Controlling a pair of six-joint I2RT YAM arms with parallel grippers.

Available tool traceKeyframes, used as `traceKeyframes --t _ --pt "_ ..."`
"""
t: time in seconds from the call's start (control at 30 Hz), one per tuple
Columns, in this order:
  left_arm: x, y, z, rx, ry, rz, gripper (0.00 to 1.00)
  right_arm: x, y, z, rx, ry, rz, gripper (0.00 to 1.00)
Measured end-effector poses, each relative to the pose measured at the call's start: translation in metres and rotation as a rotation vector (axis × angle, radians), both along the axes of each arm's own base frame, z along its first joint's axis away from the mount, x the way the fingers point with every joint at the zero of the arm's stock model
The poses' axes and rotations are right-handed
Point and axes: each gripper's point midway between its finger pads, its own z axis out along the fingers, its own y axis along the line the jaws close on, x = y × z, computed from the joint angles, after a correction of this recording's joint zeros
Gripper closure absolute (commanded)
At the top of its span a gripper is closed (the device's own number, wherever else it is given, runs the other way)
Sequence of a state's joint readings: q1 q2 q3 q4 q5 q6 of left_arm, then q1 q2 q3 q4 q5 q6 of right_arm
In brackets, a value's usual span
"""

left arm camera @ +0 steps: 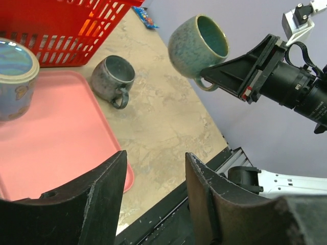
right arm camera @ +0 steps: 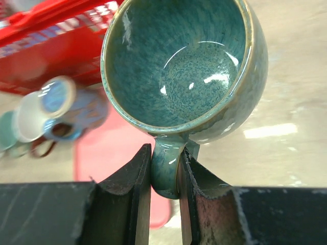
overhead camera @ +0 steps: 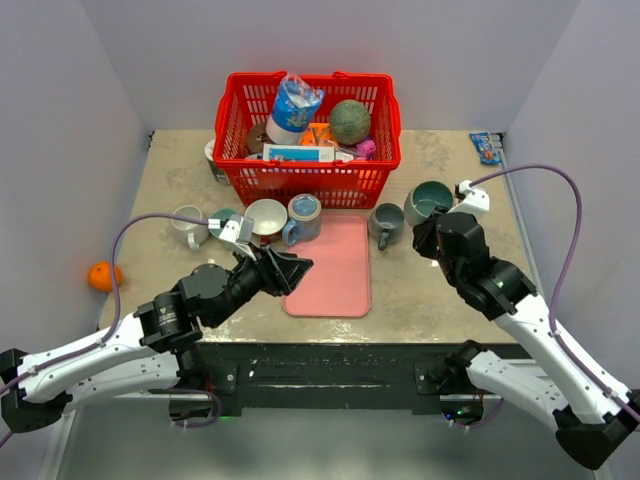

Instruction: Turn the mug right side up

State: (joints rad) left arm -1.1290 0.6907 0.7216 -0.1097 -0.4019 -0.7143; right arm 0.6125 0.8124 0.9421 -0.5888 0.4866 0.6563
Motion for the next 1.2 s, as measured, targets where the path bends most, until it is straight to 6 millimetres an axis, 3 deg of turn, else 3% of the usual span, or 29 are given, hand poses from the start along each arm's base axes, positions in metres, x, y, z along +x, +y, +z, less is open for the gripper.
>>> traceKeyframes --t 0.33,0.7,0.83,1.2 --pt "-0.001 0.011 -0.010 0.026 0.036 0.029 0.39 0.021 -0.032 -0.058 -0.190 0.108 -0.159 1.00" --pt "-0.003 0.016 -0.020 0.046 0.053 0.037 0.36 0.039 -0.069 -0.142 -0.115 0.255 -0.247 1.00" --pt "-0.003 0.017 -0.024 0.056 0.058 0.039 0.36 0.041 -0.067 -0.160 -0.089 0.286 -0.229 1.00" --pt "-0.002 0.017 -0.030 0.059 0.074 0.046 0.37 0.062 -0.051 -0.181 -0.022 0.231 -0.165 1.00"
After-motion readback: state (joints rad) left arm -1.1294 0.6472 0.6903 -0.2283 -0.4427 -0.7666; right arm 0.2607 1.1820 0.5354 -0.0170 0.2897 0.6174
